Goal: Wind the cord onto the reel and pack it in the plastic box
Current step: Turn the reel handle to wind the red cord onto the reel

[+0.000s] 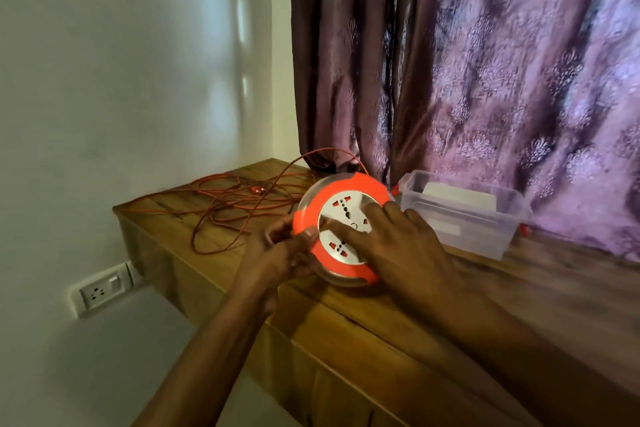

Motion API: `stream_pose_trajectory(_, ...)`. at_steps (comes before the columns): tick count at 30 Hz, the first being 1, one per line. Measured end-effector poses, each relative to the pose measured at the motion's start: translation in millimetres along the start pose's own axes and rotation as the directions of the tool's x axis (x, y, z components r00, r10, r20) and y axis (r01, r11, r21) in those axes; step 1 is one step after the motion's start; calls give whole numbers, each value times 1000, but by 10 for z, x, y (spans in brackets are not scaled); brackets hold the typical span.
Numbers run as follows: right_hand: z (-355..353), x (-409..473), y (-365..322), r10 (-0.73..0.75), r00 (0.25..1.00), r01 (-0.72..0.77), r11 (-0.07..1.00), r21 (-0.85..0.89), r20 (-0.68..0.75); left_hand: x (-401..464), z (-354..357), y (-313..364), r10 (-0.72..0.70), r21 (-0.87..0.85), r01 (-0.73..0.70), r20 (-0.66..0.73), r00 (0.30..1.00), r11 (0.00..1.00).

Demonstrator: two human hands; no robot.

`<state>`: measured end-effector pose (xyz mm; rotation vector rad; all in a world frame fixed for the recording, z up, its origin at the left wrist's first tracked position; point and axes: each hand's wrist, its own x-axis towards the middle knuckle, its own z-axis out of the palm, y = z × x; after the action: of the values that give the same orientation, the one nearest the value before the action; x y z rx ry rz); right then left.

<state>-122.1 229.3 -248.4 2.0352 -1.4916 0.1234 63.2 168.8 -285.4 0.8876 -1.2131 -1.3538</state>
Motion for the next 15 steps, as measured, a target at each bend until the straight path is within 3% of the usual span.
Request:
stream_pose_trajectory(2, -32, -19, -41, 81, 996, -80, 996, 37, -38, -60, 44, -26, 23, -29, -24, -22, 999, 999)
stream_pose_trajectory(4, -34, -19, -113, 261, 962, -246, 955, 167, -80, -111, 114, -70, 50, -65, -52, -42, 998, 997)
stream_pose_trajectory(7, 10, 13, -247, 586, 808, -502, 734, 458, -54, -177, 203, -147, 56, -119, -62, -49, 997, 991)
stream_pose_trajectory(9, 58, 36, -259, 681, 731, -564, 574, 594, 36, -183, 233, -187, 46, -134, -53, -53, 998, 990)
stream_pose_trajectory(10, 63, 29, -249, 683, 729, -563, 554, 614, 51, -167, 231, -208, 39, -132, -47, -60, 997, 990)
stream_pose_trajectory(11, 62, 8, -228, 655, 755, -537, 602, 591, 20, -146, 217, -217, 33, -132, -41, -69, 997, 990)
stream_pose_trajectory(13, 69, -54, -152, 485, 870, -405, 806, 432, -90, -96, 184, -215, 24, -141, -35, -78, 997, 989)
stream_pose_trajectory(15, 76, -93, -70, 285, 957, -259, 917, 303, -47, -34, 150, -217, 19, -140, -30, -78, 997, 990)
